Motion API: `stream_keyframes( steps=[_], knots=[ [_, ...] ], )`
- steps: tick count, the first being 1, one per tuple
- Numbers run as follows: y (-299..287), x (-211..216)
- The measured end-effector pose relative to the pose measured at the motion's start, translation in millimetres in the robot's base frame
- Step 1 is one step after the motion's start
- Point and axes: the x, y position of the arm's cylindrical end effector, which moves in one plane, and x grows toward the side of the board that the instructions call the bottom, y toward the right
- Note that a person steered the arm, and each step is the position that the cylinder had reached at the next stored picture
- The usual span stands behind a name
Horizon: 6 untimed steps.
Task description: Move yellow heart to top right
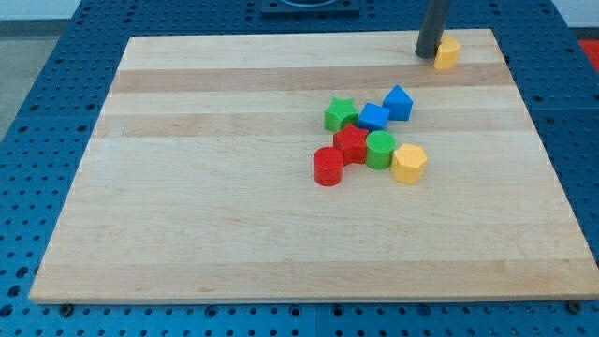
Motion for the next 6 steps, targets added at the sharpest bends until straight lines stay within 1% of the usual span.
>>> stream_keyframes(
  steps=[4,6],
  knots=[
    [26,0],
    [27,0]
  ],
)
